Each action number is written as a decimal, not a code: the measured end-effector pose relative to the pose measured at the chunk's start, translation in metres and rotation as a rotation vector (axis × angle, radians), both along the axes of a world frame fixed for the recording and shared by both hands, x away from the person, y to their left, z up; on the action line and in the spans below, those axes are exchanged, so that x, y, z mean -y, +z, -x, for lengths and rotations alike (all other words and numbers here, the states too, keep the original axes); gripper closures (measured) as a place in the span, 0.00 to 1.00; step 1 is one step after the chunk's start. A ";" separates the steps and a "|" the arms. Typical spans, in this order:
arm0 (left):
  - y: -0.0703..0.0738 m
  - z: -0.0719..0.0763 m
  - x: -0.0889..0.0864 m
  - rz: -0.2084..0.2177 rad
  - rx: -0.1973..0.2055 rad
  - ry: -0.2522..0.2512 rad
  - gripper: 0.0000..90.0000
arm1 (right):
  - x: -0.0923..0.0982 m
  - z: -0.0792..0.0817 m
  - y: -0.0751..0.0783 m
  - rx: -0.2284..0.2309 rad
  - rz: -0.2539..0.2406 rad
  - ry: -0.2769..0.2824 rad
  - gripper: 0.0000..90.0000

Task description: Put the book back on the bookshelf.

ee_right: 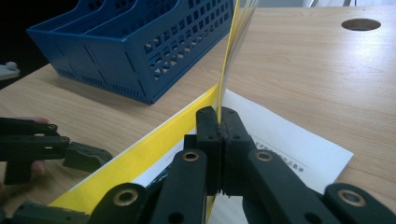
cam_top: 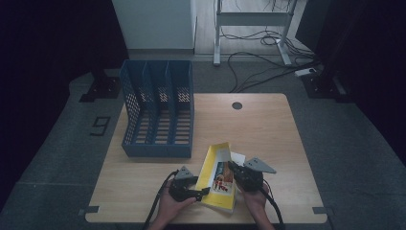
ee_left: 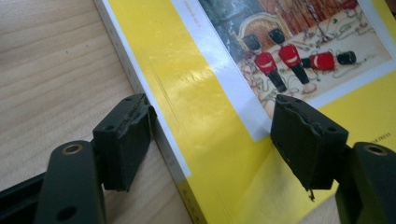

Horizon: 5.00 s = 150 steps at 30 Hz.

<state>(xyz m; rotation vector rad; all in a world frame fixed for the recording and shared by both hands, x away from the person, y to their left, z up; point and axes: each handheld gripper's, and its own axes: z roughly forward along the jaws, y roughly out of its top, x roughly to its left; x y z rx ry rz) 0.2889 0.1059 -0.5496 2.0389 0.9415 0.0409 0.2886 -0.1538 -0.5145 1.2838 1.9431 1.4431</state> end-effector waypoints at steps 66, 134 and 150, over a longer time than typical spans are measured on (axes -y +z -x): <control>-0.006 -0.012 0.003 0.183 -0.131 -0.023 0.32 | -0.002 0.020 0.024 0.088 -0.091 0.064 0.98; -0.014 -0.016 0.005 0.321 -0.231 -0.019 0.36 | 0.025 0.004 0.016 -0.067 -0.019 0.043 0.96; -0.014 -0.016 0.005 0.320 -0.232 -0.016 0.37 | 0.033 -0.006 0.000 -0.140 0.102 0.004 0.86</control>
